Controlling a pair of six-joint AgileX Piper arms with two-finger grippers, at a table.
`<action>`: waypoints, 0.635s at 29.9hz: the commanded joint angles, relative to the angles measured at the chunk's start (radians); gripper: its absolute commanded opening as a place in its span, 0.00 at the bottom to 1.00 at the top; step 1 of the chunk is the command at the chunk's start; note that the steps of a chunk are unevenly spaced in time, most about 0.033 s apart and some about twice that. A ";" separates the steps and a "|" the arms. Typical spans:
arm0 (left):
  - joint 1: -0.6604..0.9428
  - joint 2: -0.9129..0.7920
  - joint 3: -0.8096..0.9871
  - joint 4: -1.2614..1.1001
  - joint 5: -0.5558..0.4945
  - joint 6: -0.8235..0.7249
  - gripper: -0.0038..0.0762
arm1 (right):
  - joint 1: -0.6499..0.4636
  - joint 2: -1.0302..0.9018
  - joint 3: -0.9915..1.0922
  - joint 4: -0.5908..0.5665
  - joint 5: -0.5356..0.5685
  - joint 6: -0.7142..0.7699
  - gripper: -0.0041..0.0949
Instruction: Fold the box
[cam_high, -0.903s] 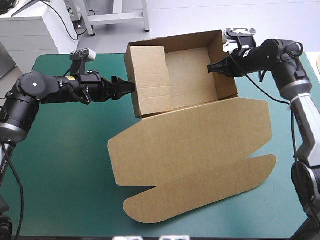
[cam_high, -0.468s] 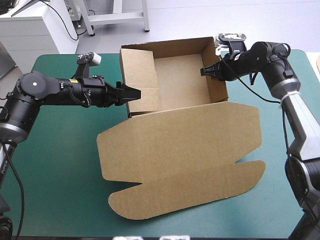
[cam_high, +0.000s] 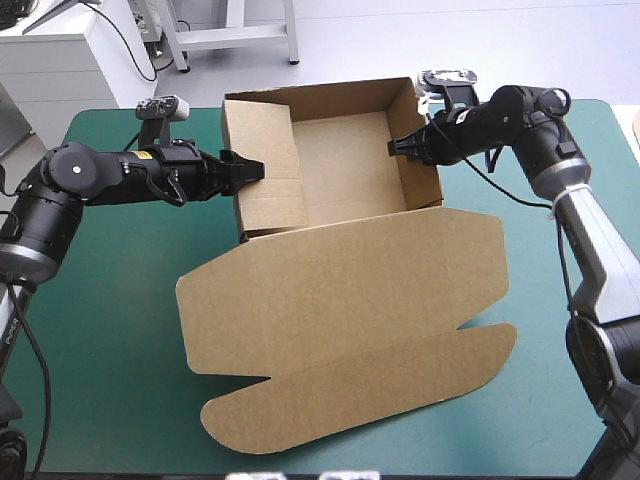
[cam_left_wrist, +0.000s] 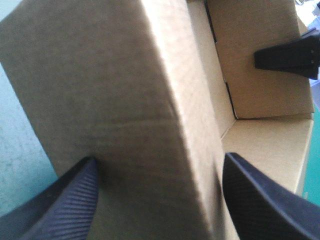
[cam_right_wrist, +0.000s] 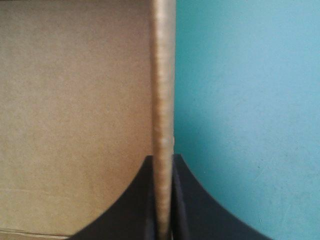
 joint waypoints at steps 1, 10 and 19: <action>-0.005 -0.006 -0.027 -0.031 -0.043 -0.045 0.66 | 0.058 -0.054 -0.026 0.008 -0.096 0.011 0.02; -0.005 0.055 -0.027 -0.007 -0.028 -0.141 0.52 | 0.142 -0.054 -0.026 -0.134 -0.125 0.089 0.02; -0.005 0.058 -0.027 0.374 0.023 -0.450 0.32 | 0.160 -0.054 -0.026 -0.129 -0.125 0.131 0.02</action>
